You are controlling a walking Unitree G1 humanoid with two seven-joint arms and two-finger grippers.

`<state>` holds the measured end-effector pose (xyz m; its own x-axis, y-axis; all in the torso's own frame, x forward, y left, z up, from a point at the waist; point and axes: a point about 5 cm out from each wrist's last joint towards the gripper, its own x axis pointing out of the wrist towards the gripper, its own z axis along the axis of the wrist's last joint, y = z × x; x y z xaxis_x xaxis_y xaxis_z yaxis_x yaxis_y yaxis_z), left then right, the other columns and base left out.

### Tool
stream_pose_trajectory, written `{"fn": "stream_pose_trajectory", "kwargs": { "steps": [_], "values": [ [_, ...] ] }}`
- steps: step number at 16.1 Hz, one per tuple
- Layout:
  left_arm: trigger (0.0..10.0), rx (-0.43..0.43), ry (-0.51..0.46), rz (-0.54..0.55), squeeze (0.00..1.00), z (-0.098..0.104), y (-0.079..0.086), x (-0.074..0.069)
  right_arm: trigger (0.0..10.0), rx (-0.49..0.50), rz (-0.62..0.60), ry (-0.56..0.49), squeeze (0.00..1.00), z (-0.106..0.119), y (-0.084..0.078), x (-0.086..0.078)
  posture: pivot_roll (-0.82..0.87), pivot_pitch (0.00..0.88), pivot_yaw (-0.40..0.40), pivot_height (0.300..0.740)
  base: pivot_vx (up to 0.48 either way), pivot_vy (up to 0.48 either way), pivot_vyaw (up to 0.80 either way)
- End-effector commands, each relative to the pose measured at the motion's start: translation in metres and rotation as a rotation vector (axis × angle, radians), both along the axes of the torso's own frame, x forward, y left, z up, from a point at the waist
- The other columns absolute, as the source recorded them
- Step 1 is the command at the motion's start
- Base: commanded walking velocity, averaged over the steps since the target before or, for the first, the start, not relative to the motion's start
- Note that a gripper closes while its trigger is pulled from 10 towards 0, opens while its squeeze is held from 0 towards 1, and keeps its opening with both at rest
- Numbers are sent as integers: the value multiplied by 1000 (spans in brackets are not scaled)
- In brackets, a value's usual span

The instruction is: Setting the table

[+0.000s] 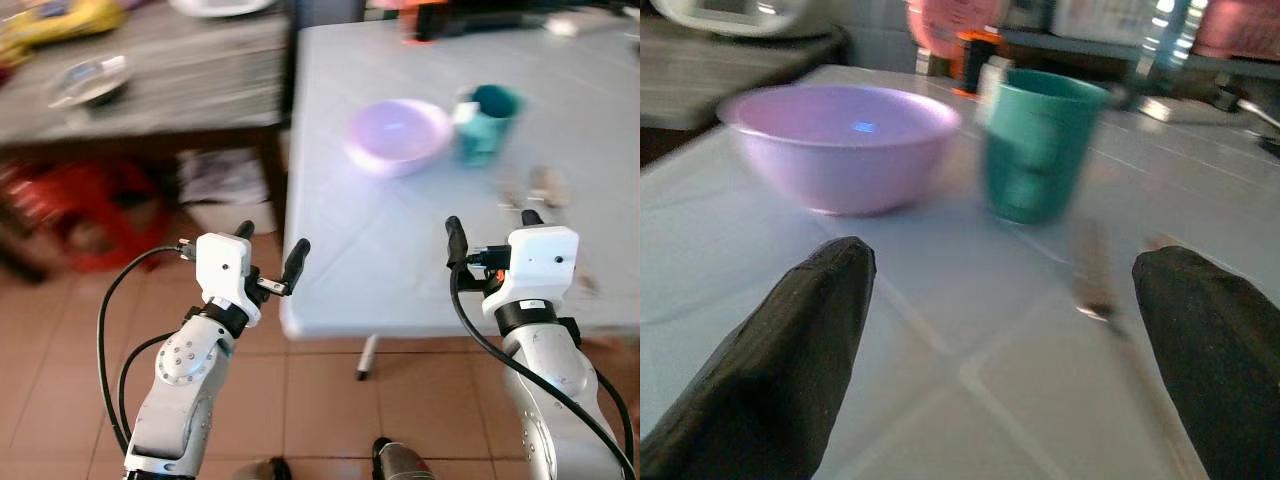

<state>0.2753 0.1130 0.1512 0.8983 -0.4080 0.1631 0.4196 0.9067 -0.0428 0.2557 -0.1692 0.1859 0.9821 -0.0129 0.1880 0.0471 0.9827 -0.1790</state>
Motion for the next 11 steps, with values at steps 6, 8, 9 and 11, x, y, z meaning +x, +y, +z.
{"fn": "stream_pose_trajectory", "kwargs": {
  "steps": [6, 8, 9, 11],
  "values": [
    [10000, 24, 16, 12, 0, -3, 3, -1, 10000, 16, 6, 1, 0, 0, 2, -2, -165, 245, 104, 740, 234, 0, -177],
    [10000, 18, 1, 17, 0, -1, 2, -1, 10000, 14, 13, 0, 0, 0, 3, -2, -165, 245, 104, 740, 0, 0, 0],
    [10000, 18, 4, 21, 0, -1, 3, -1, 10000, 14, 17, -1, 0, 0, 3, -2, -164, 244, 104, 740, 0, 0, 0],
    [10000, 30, -2, 60, 0, -2, 7, -1, 10000, 15, 33, -3, 0, 0, 5, -2, -163, 242, 104, 740, 0, 0, 0]
  ]
}}
